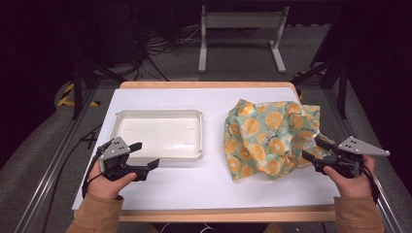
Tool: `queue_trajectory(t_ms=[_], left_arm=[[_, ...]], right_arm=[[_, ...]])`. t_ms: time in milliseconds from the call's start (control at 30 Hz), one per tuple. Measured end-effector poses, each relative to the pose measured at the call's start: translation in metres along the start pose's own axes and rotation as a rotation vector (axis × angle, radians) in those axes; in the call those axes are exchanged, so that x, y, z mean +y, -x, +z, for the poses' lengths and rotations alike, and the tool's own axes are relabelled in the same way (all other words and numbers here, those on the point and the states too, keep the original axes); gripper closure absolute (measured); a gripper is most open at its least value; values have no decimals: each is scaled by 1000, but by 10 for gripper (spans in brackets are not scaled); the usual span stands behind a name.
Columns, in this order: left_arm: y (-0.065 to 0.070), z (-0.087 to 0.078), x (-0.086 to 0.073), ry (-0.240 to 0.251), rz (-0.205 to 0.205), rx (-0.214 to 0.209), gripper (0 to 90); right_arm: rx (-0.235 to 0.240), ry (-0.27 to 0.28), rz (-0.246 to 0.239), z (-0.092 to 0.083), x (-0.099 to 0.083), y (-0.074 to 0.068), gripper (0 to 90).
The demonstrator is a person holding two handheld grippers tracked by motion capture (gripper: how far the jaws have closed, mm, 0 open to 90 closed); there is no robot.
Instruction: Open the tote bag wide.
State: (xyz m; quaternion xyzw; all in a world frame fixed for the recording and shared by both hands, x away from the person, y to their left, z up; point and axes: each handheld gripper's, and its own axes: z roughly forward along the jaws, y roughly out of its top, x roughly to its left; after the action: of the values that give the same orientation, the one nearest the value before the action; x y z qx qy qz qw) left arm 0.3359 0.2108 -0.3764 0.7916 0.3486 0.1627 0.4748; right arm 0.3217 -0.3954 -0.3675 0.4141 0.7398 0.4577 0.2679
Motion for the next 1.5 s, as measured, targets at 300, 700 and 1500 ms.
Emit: queue_trajectory(t_ms=[300, 700, 1500], left_arm=[[-1, 2, -1, 7, -23, -30, 136], [0, 4, -1, -5, -10, -20, 135], [4, 13, -3, -37, -5, -28, 133]], right_arm=[[24, 26, -11, 4, -4, 2, 351], [5, -1, -16, 13, -13, 11, 381], [-32, 89, -75, 32, -5, 13, 370]])
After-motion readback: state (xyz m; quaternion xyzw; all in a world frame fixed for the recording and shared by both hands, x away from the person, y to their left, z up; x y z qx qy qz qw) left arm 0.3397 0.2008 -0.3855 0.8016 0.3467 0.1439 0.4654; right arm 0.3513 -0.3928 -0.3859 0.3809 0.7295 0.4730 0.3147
